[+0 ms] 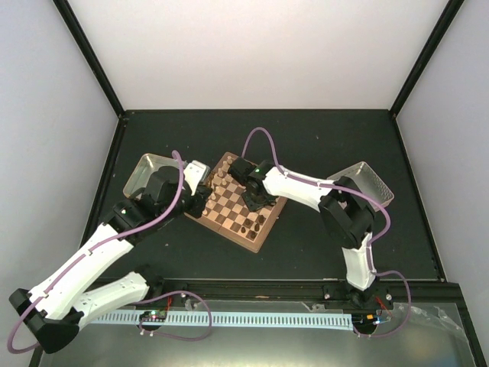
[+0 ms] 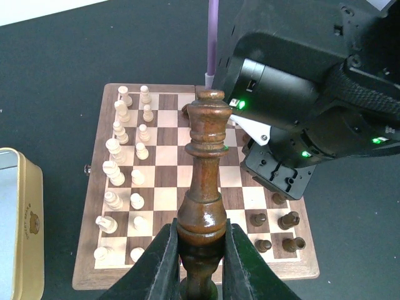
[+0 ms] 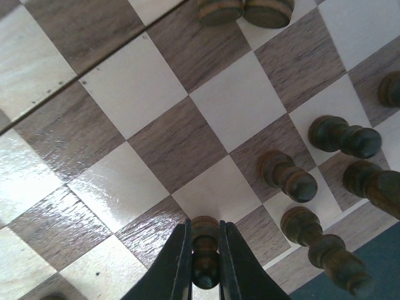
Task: Set up the chess pieces on the board
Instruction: Place the chess piece on the chessboard.
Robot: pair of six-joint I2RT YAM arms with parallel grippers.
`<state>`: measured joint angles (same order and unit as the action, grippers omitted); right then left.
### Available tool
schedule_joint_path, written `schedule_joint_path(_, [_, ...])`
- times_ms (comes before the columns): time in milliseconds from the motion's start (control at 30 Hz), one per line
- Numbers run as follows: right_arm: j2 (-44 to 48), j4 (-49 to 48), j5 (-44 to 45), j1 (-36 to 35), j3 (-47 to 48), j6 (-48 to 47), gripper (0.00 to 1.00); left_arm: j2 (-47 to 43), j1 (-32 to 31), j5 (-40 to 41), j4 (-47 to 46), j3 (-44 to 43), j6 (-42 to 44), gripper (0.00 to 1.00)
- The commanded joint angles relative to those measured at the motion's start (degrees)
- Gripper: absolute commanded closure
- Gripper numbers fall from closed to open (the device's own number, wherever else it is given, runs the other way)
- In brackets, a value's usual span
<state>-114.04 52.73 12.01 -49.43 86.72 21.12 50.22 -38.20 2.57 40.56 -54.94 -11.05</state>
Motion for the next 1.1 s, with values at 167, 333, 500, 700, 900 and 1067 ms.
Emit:
schedule_joint_path(167, [-1.6,-1.0,3.4,0.0,0.9,0.5,0.93,-0.3,0.5,-1.0,-1.5,-0.1,-0.5,0.89])
schedule_joint_path(333, [-2.5,-1.6,3.9,0.3,1.1,0.2,0.93,-0.1,0.5,-1.0,-1.4,-0.2,-0.4,0.89])
schedule_joint_path(500, [-2.7,-2.5,3.0,0.4,1.2,0.0,0.90,0.1,0.5,-1.1,-1.3,-0.2,-0.3,0.88])
schedule_joint_path(700, [-0.9,-2.6,2.6,0.7,1.3,0.4,0.75,0.3,0.5,-1.0,-1.1,-0.3,-0.2,0.88])
schedule_joint_path(900, [5.6,-5.4,-0.4,1.7,0.9,1.5,0.63,0.9,0.5,-1.2,-1.1,-1.0,-0.2,0.88])
schedule_joint_path(1067, [12.1,-10.1,-5.7,3.8,-2.8,3.0,0.62,1.6,0.5,-2.5,-1.1,-1.7,-0.4,0.88])
